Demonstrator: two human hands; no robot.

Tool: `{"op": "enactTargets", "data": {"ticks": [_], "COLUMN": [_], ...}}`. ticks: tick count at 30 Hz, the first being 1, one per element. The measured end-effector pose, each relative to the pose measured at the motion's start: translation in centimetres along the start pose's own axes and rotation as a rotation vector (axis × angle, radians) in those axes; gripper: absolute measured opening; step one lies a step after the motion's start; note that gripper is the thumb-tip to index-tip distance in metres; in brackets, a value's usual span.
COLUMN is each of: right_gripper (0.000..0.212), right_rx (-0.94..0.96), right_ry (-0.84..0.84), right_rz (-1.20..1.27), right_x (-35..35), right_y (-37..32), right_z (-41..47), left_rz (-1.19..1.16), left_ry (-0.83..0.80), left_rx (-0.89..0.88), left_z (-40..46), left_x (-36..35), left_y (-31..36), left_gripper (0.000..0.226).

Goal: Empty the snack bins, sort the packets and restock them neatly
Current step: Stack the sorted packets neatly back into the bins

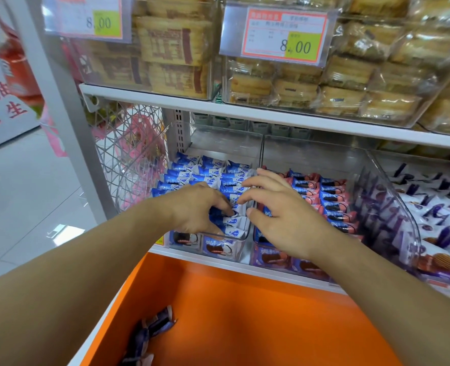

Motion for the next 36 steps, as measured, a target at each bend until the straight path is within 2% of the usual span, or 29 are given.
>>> {"op": "enactTargets", "data": {"ticks": [5,11,13,16,19,22,25,30,36], "right_gripper": [0.044,0.035,0.027,0.021,0.024,0.033,0.045,0.068,0.061], "right_rx": [-0.004,0.092,0.144,0.205,0.106,0.015,-0.097,-0.178,-0.201], "right_ry": [-0.013,0.093,0.119,0.102,-0.17,-0.537,-0.762,-0.973,-1.074], "right_rz": [0.002,0.058,0.087,0.124,0.255,0.137,0.085,0.003,0.012], "right_x": [0.5,1.7,1.6,-0.2,-6.4,-15.6,-23.9,-35.3,-41.2], "right_y": [-0.4,-2.7,-4.4,-6.4,-6.3,-4.5,-1.8,2.3,4.0], "right_z": [-0.9,-3.4,-4.7,-6.7,-8.5,-10.9,-12.8,-14.2,-16.2], "left_rz": [-0.348,-0.543,-0.611,-0.608,-0.455,-0.289,-0.269,-0.347,-0.364], "left_ry": [0.165,0.488,0.503,0.409,0.152,-0.067,-0.207,-0.192,-0.148], "left_rx": [0.105,0.053,0.046,0.105,0.211,0.309,0.325,0.277,0.289], "left_z": [-2.8,-11.2,-14.2,-17.3,-18.6,-19.3,-19.6,-19.8,-19.6], "left_x": [0.5,2.7,1.7,-2.7,-8.8,-13.6,-16.7,-17.8,-18.0], "left_y": [-1.5,0.0,0.2,-1.8,-5.8,-9.8,-11.7,-12.9,-13.6], "left_gripper": [0.051,0.024,0.017,0.015,0.032,0.063,0.087,0.095,0.098]}}
Point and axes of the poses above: each hand's wrist, its own z-axis towards the middle knuckle, its own x-axis out of the back of the hand, y = z × x, the point moved 8 cm from there along z, towards the middle knuckle, and after that the axes turned 2 degrees about -y, right-handed, at the moved point
